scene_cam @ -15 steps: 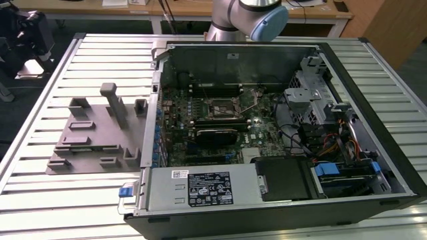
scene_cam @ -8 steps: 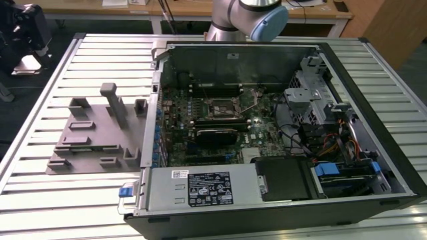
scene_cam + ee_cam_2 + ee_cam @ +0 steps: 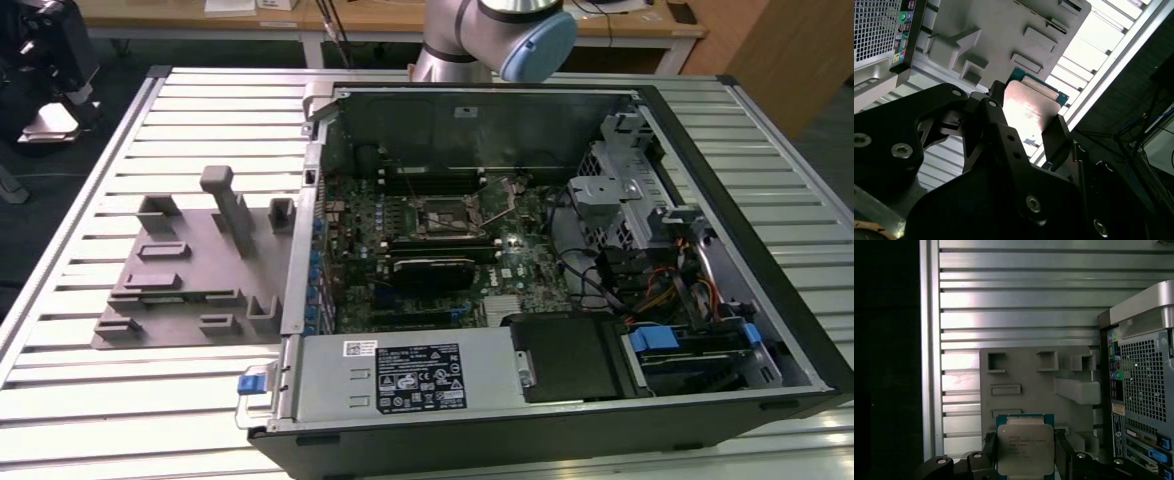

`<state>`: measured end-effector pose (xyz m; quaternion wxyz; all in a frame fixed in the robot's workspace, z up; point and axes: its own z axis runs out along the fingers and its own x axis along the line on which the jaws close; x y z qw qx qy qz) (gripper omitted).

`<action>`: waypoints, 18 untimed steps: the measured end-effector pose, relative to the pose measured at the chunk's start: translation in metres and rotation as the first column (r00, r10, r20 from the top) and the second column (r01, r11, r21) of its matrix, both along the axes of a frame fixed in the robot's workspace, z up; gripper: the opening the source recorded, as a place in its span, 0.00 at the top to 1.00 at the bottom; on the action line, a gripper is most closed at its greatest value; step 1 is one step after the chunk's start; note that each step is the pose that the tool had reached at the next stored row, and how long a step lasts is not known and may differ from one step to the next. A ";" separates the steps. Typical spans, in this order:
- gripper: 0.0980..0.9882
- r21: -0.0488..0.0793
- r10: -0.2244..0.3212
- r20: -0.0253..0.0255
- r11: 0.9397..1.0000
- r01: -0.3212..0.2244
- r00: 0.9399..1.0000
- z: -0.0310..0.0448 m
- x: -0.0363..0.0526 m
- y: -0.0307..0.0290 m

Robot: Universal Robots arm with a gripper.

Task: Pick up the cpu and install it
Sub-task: 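Pick up the cpu and move it towards the insertion slot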

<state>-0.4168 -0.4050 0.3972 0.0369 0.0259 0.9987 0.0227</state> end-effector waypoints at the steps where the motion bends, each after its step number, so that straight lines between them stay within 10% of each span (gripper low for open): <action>1: 0.50 0.000 0.000 0.000 1.000 0.000 1.000 0.0000 0.0000 0.0000; 18: 0.50 0.000 0.000 0.000 1.000 0.000 1.000 0.0001 0.0259 0.0000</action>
